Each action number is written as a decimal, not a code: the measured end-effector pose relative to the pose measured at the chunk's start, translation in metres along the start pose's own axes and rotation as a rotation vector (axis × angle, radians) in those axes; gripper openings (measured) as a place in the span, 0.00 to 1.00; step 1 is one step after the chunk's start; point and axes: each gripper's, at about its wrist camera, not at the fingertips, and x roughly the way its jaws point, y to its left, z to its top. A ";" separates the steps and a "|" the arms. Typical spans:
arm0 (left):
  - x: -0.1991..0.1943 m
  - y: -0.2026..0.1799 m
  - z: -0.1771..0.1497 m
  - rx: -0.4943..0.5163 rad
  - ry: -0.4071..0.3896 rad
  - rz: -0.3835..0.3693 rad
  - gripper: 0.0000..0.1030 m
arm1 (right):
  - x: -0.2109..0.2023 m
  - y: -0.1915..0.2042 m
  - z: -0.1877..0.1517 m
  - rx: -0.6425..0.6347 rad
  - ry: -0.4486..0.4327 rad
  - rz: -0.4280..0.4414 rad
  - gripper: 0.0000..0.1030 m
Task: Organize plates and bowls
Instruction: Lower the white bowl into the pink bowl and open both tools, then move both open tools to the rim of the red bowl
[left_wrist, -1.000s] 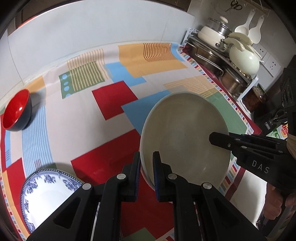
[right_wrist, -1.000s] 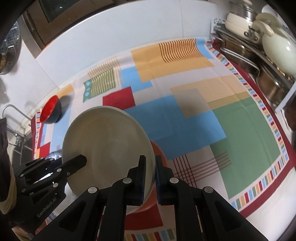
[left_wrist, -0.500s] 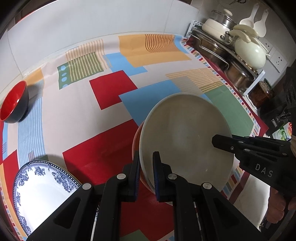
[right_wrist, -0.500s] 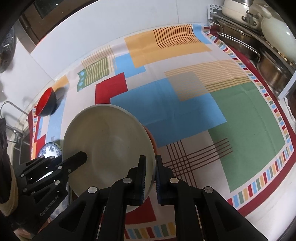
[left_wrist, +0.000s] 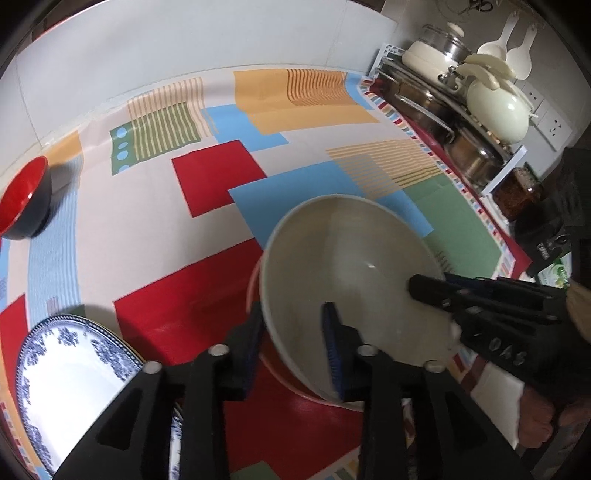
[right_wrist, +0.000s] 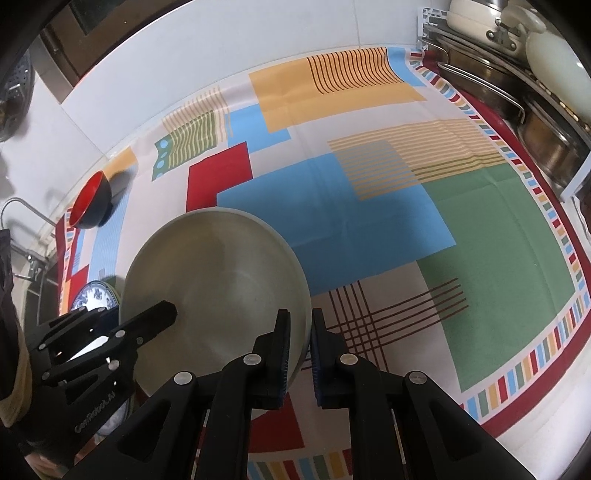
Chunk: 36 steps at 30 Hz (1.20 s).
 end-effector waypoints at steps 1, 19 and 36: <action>-0.002 -0.001 0.000 0.000 -0.006 -0.004 0.42 | 0.000 0.001 -0.001 -0.007 0.000 -0.004 0.18; -0.055 0.017 -0.008 -0.028 -0.159 0.133 0.59 | -0.029 0.024 -0.007 -0.094 -0.100 0.005 0.38; -0.120 0.111 -0.018 -0.103 -0.245 0.217 0.64 | -0.049 0.123 0.003 -0.170 -0.228 0.061 0.45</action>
